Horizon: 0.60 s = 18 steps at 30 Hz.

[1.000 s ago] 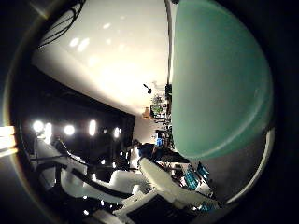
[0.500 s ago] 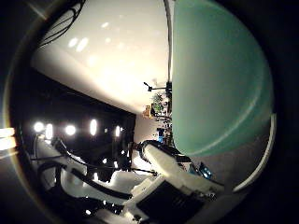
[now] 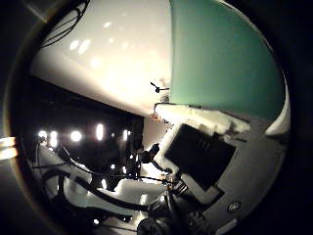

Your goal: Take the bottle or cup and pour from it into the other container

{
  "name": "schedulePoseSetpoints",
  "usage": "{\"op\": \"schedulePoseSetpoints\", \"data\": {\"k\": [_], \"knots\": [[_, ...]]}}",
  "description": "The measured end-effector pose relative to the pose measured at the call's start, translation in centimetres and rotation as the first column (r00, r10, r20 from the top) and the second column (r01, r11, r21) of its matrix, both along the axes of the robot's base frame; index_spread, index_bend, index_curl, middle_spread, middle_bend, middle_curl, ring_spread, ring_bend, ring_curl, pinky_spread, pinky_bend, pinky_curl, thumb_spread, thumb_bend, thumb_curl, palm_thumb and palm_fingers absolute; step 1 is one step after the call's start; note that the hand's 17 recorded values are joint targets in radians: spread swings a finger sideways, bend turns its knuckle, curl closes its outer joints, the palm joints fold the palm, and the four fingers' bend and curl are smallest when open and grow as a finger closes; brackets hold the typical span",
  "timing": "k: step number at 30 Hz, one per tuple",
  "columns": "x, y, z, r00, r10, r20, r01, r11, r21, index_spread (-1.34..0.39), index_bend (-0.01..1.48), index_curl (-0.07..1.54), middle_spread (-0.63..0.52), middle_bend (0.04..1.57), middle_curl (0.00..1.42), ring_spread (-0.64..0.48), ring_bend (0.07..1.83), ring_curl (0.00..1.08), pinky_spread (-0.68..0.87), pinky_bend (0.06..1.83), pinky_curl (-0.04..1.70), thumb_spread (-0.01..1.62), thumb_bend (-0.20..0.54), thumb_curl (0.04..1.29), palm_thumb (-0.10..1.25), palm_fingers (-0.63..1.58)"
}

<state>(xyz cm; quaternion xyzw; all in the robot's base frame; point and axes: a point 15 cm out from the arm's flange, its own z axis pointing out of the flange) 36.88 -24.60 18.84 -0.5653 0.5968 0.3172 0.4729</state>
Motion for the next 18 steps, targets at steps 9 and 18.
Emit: {"op": "schedulePoseSetpoints", "data": {"k": [9,18], "knots": [[0.1,1.5,-0.2,0.999,0.030,-0.010,-0.030,0.999,0.030,-0.49,0.63,0.85,-0.30,1.03,0.91,-0.26,1.30,0.68,-0.32,1.24,0.68,0.89,-0.024,0.50,0.85,0.95],[0.1,1.7,-0.1,0.999,0.034,-0.011,-0.034,0.999,0.035,-0.50,0.85,1.08,-0.33,1.16,1.08,-0.27,1.47,0.80,-0.25,1.34,0.92,0.90,-0.024,0.54,0.87,0.77]]}}
